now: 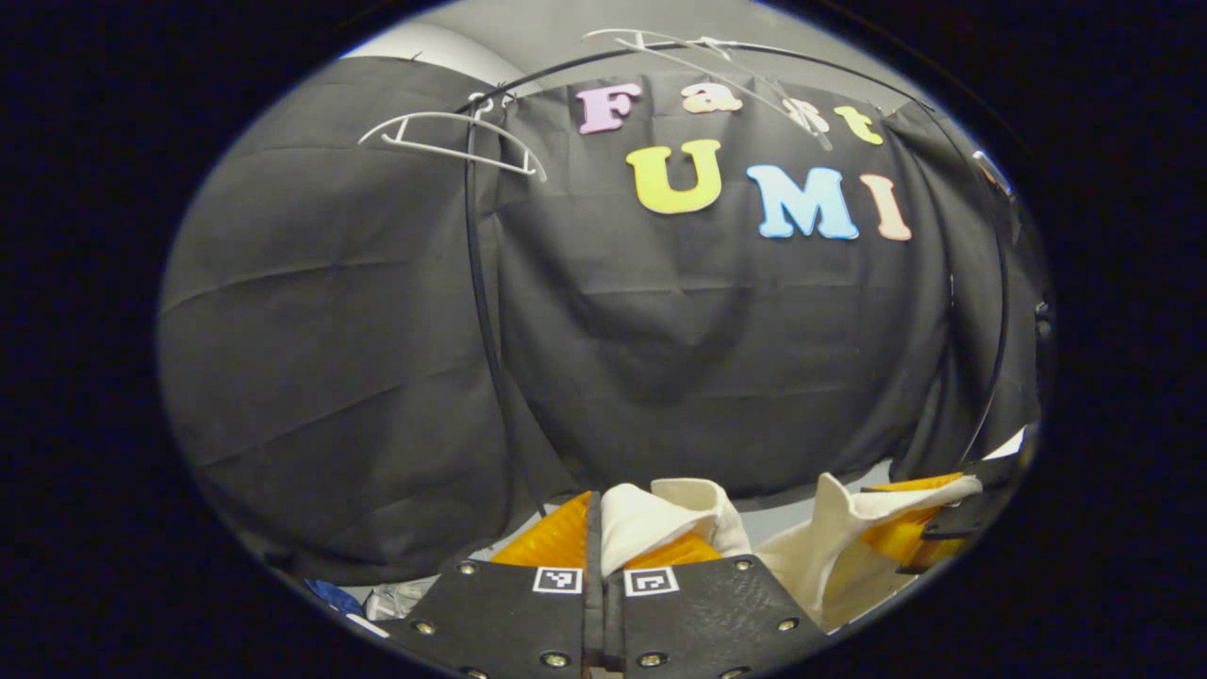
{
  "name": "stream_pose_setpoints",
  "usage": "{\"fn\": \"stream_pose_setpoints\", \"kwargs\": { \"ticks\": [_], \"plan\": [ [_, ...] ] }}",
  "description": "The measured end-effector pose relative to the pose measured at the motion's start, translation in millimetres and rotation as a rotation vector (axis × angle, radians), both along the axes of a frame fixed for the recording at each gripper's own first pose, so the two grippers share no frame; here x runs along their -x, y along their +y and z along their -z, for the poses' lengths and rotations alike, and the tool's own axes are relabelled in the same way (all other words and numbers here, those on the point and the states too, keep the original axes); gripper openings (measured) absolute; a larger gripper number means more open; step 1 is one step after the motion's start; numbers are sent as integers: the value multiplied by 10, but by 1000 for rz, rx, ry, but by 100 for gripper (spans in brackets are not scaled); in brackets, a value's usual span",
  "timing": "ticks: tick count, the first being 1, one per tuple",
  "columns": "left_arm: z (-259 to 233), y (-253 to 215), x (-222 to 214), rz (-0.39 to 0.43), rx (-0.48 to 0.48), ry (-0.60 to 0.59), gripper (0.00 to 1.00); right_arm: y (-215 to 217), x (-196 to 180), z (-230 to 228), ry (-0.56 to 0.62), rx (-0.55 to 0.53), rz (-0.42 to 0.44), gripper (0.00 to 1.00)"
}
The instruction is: Grasp the clothes on the hanger with both hands and then place them into the laundry hamper below.
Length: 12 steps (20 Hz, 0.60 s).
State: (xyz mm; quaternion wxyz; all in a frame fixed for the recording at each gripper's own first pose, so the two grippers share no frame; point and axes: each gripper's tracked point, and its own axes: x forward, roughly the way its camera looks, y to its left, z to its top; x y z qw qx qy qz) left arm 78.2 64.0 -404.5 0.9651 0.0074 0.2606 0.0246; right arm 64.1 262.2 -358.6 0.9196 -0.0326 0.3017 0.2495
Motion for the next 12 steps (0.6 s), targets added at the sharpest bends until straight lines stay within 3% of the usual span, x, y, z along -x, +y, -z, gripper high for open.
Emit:
{"fn": "stream_pose_setpoints", "kwargs": {
  "ticks": [10,12],
  "plan": [
    [884,-37,301,56,-14,246,2,-166,168,734,210,129,31,11],
    [919,-5,325,57,-13,272,8,-188,224,740,229,154,29,16]
  ]
}}
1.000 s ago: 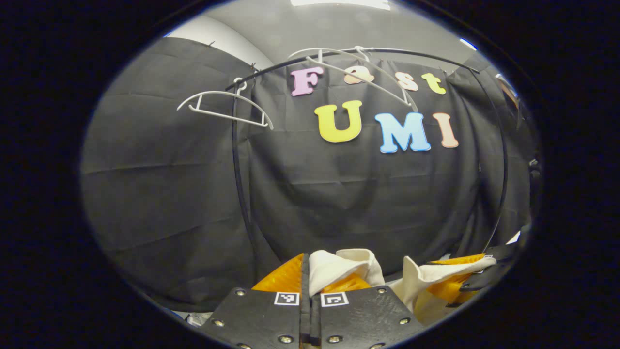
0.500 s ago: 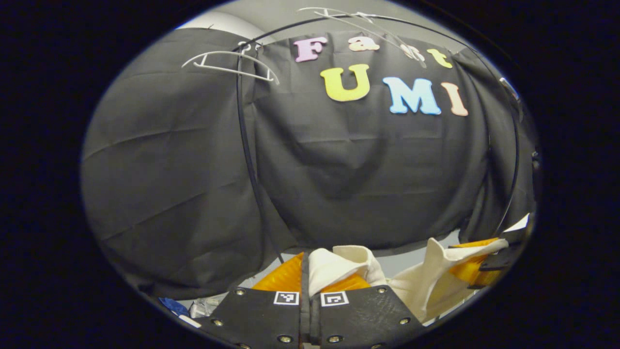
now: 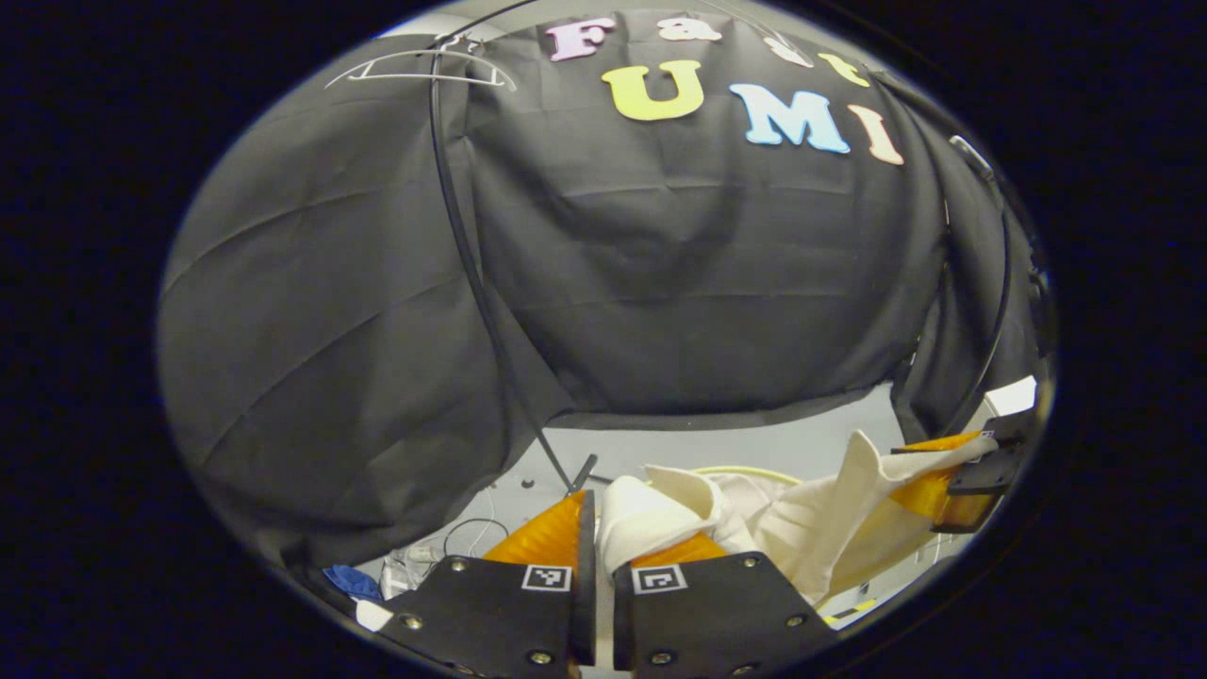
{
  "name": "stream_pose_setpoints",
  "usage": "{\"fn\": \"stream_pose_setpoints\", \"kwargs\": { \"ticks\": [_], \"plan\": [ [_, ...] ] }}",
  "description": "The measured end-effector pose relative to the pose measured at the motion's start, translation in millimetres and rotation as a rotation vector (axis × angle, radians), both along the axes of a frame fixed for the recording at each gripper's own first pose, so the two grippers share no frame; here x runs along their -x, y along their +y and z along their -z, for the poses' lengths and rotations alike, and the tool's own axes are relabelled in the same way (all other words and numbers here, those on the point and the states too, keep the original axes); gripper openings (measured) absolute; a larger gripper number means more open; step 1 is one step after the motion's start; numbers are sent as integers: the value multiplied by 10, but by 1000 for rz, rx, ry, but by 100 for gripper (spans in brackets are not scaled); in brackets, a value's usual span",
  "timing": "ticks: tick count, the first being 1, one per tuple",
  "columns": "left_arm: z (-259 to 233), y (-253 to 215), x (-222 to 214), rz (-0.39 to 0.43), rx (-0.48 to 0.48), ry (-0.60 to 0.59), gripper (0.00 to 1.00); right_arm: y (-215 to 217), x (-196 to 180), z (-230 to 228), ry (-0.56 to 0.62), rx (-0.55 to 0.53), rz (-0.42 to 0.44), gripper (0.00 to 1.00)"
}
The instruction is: Grasp the clothes on the hanger with both hands and then place them into the laundry hamper below.
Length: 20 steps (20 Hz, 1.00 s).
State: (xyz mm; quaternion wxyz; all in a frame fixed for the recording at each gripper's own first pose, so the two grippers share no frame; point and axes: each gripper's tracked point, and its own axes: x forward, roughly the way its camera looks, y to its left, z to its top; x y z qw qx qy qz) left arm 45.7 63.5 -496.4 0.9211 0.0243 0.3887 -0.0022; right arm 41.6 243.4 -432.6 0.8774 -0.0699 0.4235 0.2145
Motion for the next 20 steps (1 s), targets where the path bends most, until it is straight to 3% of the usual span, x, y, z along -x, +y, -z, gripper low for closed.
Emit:
{"fn": "stream_pose_setpoints", "kwargs": {
  "ticks": [1,2,5,6,9,14,20],
  "plan": [
    [34,1,56,1,8,19,22,-18,21,6,9,7,-1,11],
    [48,1,102,-1,16,34,36,-10,40,10,10,9,-2,14],
    [2,-16,149,10,20,34,77,10,67,-91,-3,10,-16,42],
    [-52,-21,154,19,16,27,90,27,73,-139,-13,6,-19,56],
    [-207,-30,163,40,12,14,90,0,56,-331,-52,10,-25,97],
    [-812,39,146,47,11,-86,89,-107,-35,-845,-154,-24,13,100],
    [-1966,154,-121,54,14,-302,90,-392,-255,-1875,-348,-87,102,98]
  ]
}}
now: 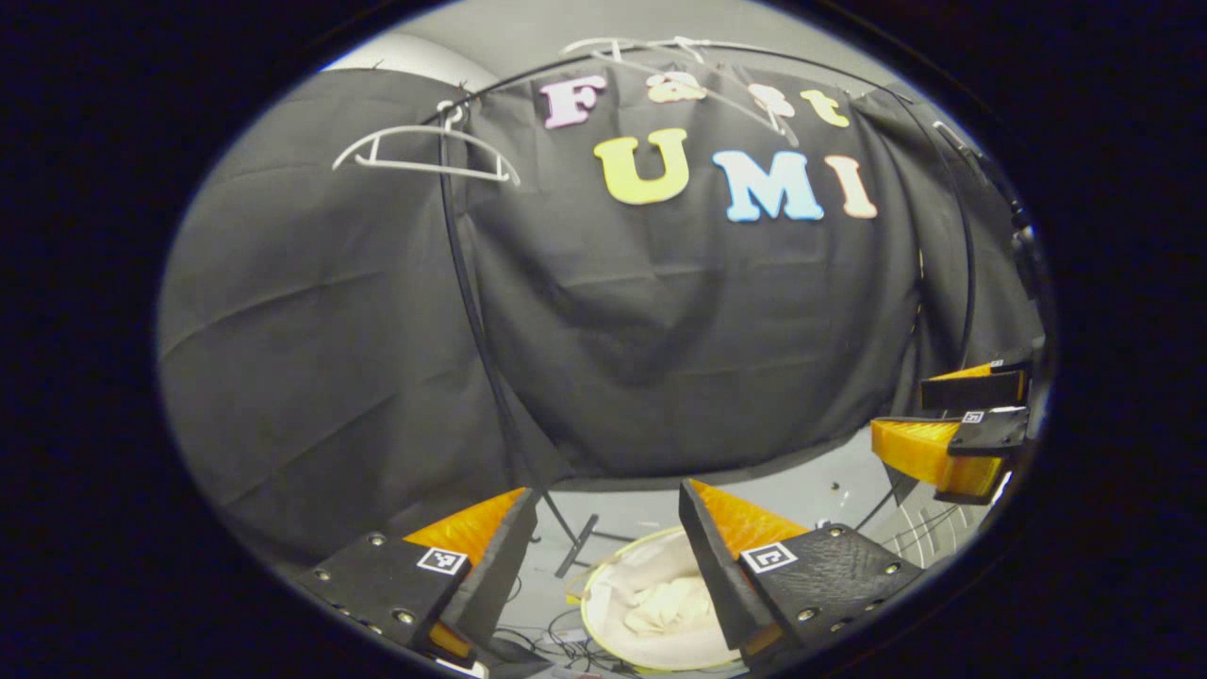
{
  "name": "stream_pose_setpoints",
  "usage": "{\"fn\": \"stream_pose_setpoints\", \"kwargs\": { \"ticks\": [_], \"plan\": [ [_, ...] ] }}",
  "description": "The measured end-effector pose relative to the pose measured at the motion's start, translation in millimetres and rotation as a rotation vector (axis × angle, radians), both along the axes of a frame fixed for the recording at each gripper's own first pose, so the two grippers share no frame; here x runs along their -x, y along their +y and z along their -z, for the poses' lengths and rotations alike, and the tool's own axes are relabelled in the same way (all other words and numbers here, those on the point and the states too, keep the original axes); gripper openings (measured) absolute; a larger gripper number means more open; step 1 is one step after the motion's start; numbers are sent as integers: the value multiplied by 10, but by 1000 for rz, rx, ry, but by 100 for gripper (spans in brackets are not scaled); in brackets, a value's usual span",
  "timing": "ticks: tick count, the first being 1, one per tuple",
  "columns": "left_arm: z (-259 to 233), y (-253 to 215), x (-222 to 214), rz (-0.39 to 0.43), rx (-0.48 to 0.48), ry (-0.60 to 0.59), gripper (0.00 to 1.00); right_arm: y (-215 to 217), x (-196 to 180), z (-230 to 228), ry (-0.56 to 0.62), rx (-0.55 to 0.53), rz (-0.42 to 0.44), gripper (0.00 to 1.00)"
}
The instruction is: Grasp the clothes on the hanger with both hands and then place them into the laundry hamper below.
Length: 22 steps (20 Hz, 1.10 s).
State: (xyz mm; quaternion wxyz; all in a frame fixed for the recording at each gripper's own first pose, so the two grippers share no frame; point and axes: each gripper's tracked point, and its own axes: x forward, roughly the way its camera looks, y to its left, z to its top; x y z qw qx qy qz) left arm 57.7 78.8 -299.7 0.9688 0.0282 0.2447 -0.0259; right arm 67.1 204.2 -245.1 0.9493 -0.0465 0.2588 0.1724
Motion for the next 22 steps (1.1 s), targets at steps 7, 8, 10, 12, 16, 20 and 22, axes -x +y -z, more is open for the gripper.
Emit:
{"fn": "stream_pose_setpoints", "kwargs": {
  "ticks": [7,8,10,12,16,20,22],
  "plan": [
    [-1332,-143,-79,57,45,-233,90,-388,23,-1100,-205,-49,79,97],
    [-1496,-150,-76,67,53,-265,90,-448,64,-1253,-231,-54,93,98],
    [-1806,-184,-24,84,73,-321,90,-594,131,-1551,-281,-62,118,97],
    [-2044,-194,-32,95,83,-358,90,-744,206,-1769,-326,-66,146,97],
    [-2448,-228,125,115,95,-417,90,-1041,373,-2128,-393,-74,206,97],
    [-2744,-232,282,111,108,-469,89,-1318,543,-2319,-437,-69,257,96],
    [-2812,-225,356,104,105,-477,89,-1469,632,-2367,-448,-65,285,96]
  ]
}}
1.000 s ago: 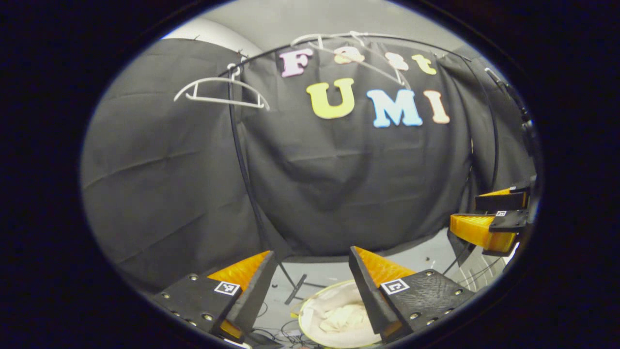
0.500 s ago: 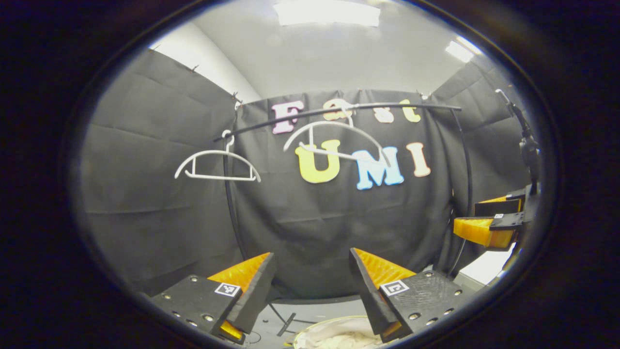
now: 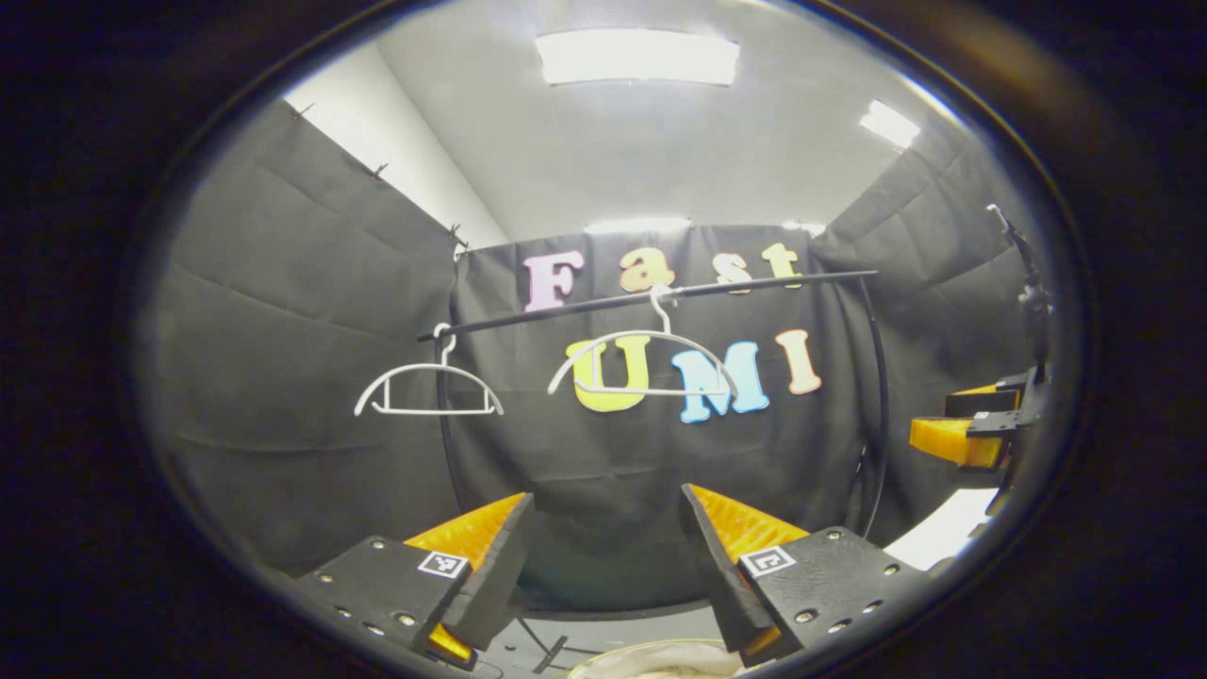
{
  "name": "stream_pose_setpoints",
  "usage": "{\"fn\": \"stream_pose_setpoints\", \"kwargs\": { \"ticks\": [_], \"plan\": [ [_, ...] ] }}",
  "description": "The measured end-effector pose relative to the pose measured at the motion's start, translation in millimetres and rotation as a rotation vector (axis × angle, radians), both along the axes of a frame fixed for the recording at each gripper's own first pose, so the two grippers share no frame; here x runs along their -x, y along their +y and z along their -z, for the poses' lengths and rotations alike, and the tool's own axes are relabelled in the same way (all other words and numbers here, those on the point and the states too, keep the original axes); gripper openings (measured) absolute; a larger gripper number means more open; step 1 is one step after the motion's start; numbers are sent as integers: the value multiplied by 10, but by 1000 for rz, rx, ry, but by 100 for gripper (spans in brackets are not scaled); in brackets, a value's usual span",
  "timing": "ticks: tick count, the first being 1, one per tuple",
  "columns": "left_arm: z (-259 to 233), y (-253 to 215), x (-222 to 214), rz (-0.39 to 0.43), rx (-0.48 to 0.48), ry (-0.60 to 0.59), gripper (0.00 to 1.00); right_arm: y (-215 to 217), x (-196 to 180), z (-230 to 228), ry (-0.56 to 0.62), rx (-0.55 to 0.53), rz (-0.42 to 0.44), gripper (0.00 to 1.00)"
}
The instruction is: Grasp the clothes on the hanger with both hands and then place them into the laundry hamper below.
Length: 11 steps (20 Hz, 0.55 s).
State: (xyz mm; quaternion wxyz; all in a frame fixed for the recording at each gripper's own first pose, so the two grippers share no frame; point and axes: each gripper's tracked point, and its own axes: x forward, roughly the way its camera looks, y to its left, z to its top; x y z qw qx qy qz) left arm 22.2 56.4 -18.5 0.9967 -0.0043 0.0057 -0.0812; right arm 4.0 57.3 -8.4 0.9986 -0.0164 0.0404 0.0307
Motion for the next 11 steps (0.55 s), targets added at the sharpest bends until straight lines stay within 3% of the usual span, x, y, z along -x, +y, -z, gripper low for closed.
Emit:
{"fn": "stream_pose_setpoints", "kwargs": {
  "ticks": [11],
  "plan": [
    [-191,-68,309,-22,12,-32,89,-383,299,-47,-27,-9,43,97]
  ]
}}
